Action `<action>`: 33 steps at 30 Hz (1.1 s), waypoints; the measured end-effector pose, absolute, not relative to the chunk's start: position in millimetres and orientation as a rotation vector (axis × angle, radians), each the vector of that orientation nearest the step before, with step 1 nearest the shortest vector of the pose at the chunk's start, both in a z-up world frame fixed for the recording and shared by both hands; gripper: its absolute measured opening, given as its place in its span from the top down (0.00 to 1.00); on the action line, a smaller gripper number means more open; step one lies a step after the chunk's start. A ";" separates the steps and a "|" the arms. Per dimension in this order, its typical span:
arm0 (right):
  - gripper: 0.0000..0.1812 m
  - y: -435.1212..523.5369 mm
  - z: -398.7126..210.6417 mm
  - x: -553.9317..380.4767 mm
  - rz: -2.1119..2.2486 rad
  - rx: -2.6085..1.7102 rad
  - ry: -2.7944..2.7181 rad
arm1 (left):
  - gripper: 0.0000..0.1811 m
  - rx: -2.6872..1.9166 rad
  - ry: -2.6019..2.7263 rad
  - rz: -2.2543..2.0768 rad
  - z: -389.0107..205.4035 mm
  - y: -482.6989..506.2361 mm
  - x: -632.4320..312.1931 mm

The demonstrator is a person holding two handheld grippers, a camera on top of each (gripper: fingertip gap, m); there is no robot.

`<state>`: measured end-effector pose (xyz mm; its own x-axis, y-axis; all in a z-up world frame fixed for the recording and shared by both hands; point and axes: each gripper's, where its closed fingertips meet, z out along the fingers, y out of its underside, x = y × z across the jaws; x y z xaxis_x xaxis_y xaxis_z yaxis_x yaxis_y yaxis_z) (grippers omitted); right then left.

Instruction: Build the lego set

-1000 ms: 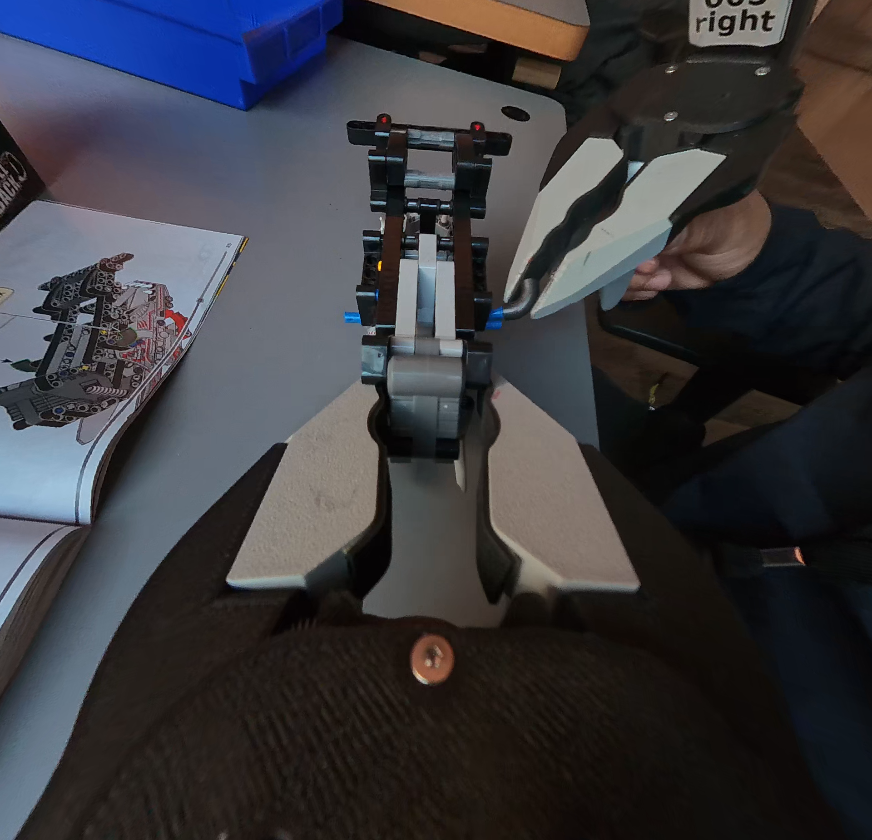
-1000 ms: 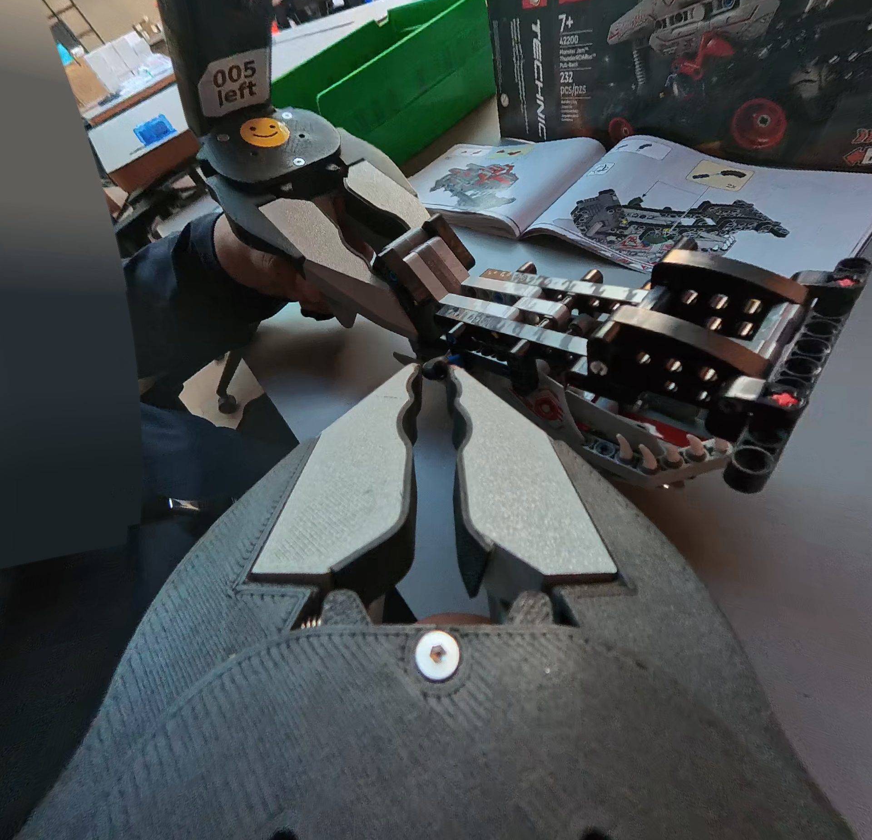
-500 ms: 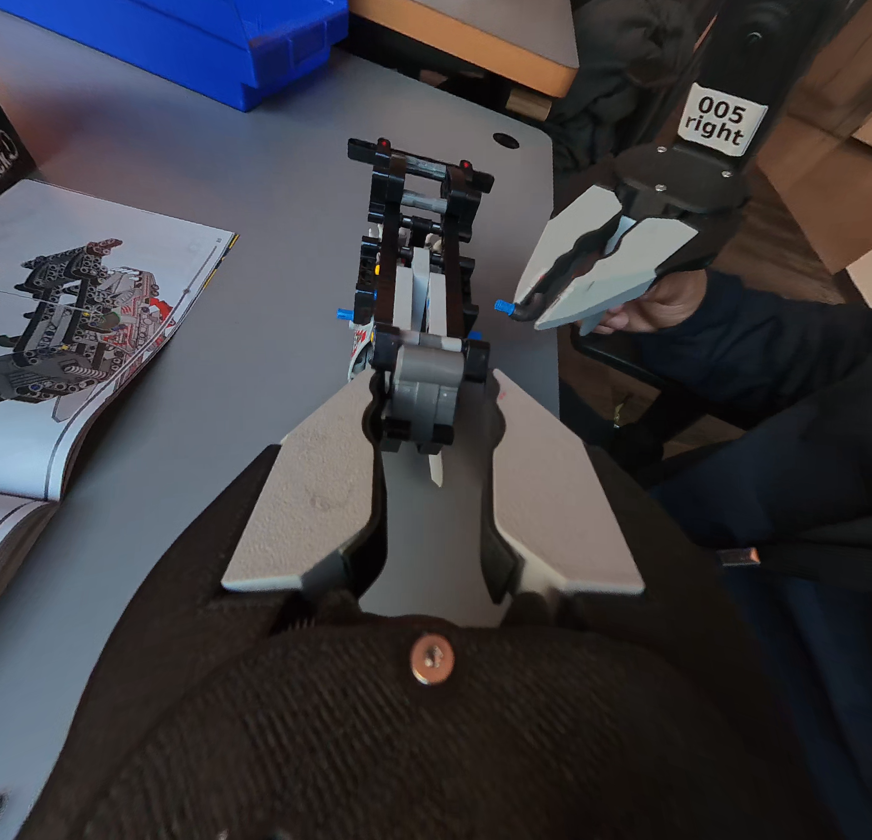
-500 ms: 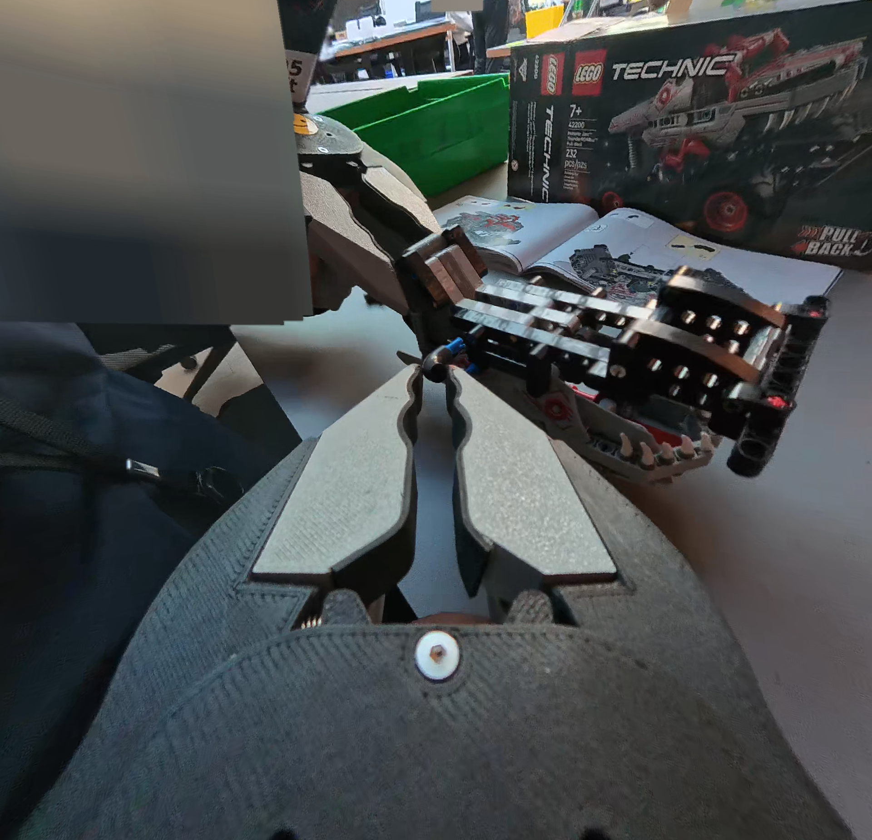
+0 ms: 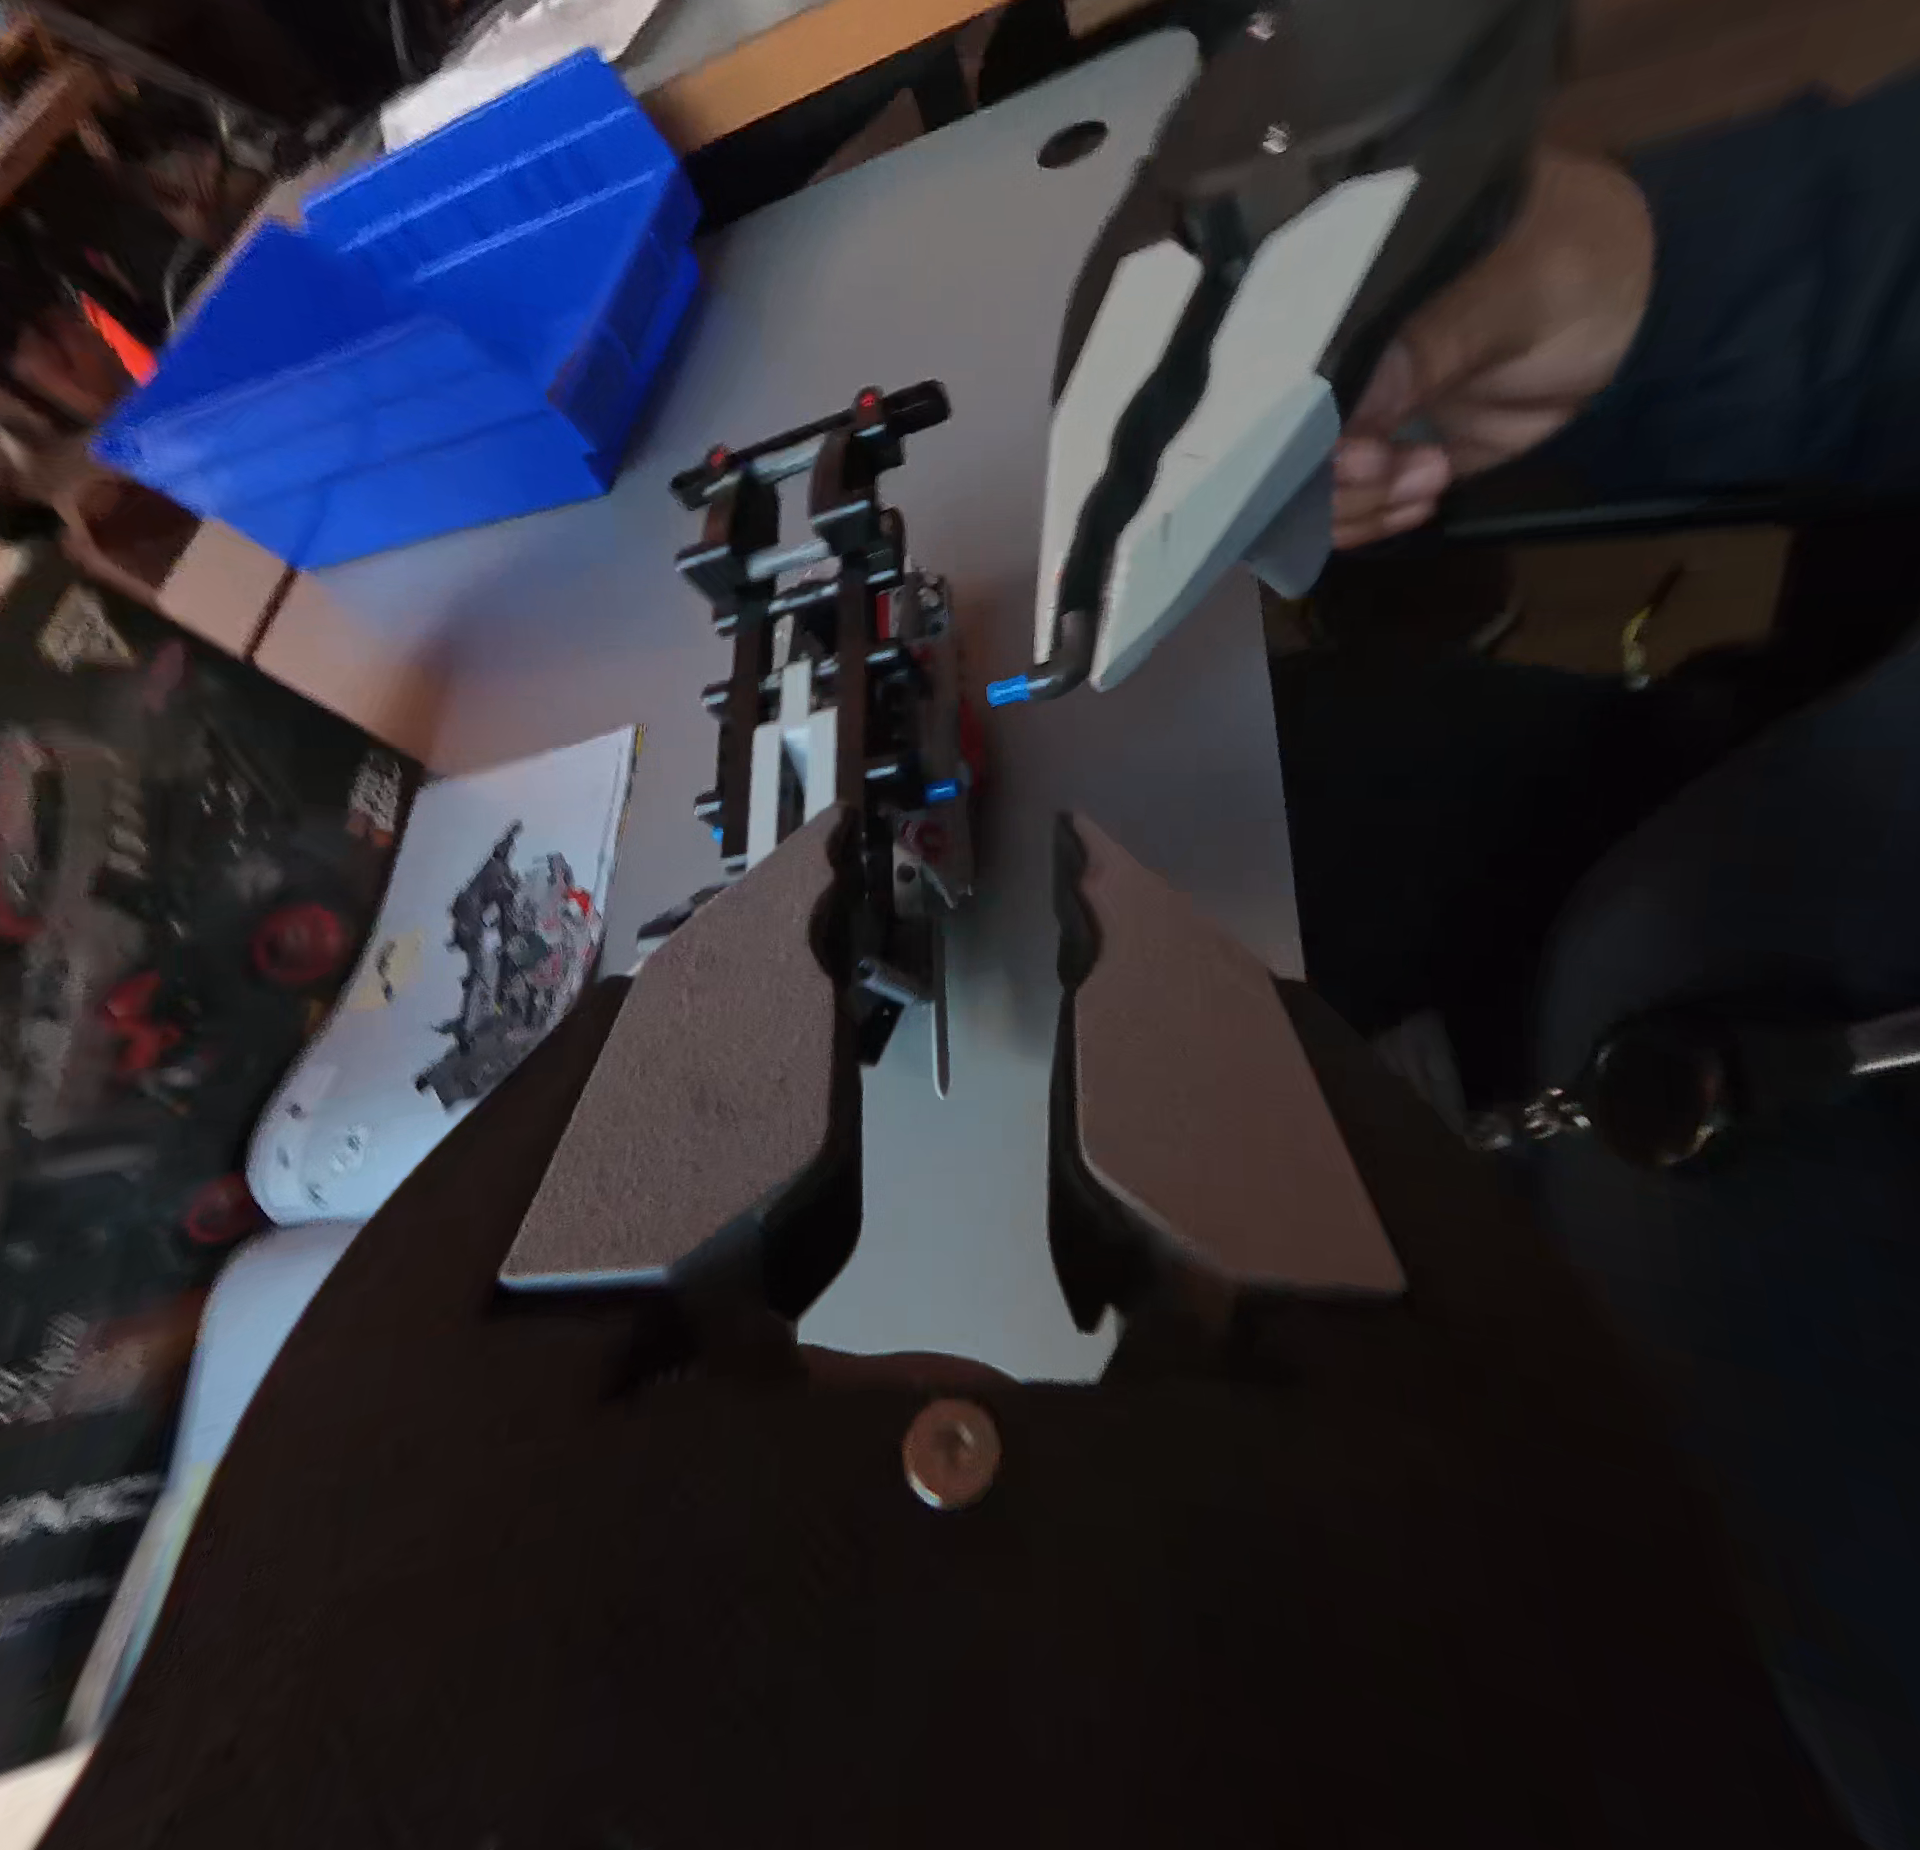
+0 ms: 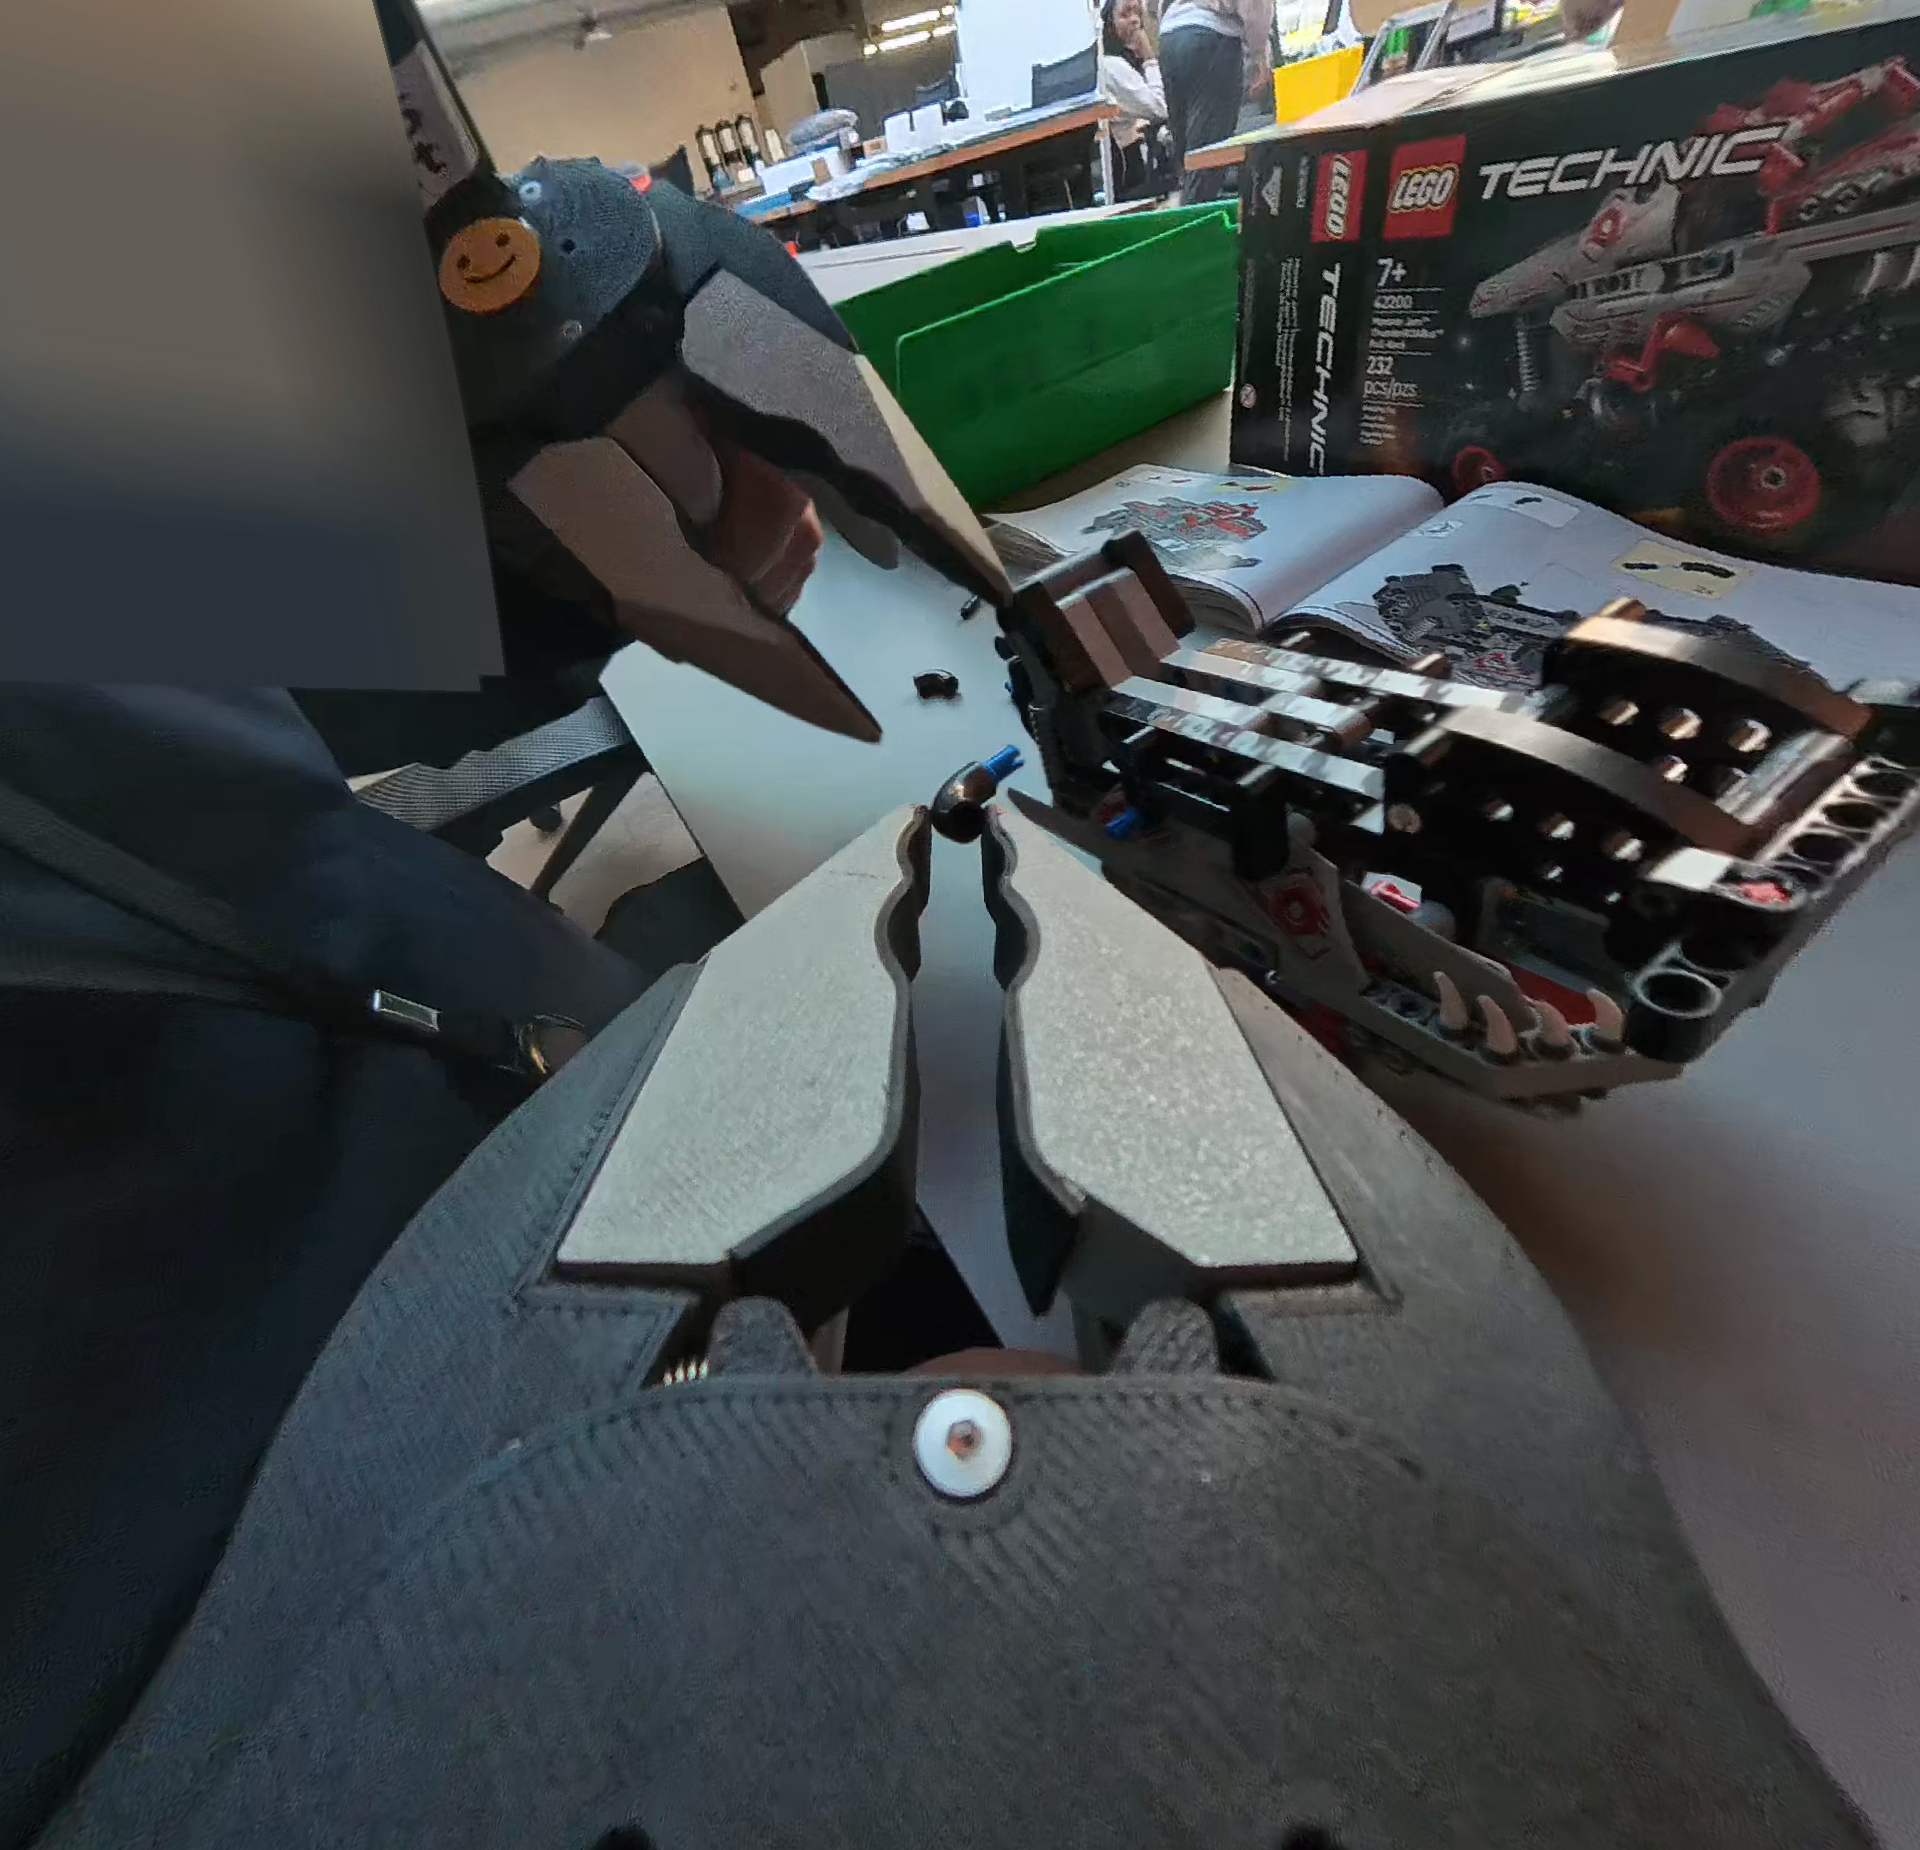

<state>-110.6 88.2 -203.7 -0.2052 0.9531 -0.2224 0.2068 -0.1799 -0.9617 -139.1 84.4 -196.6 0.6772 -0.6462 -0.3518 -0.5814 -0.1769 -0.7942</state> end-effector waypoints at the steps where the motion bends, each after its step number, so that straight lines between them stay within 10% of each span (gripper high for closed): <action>1: 0.96 85.0 -202.8 -110.1 1.452 -1.381 -1.434 | 0.83 -1.806 1.037 -0.011 -198.5 84.8 -133.2; 26: 0.95 77.9 -206.6 -112.0 1.704 -1.563 -1.372 | 0.99 -1.183 1.554 0.797 -213.8 93.7 -120.6; 33: 0.88 71.0 -190.4 -100.7 1.224 -1.252 -1.520 | 0.99 -1.518 1.496 0.207 -223.7 80.0 -108.8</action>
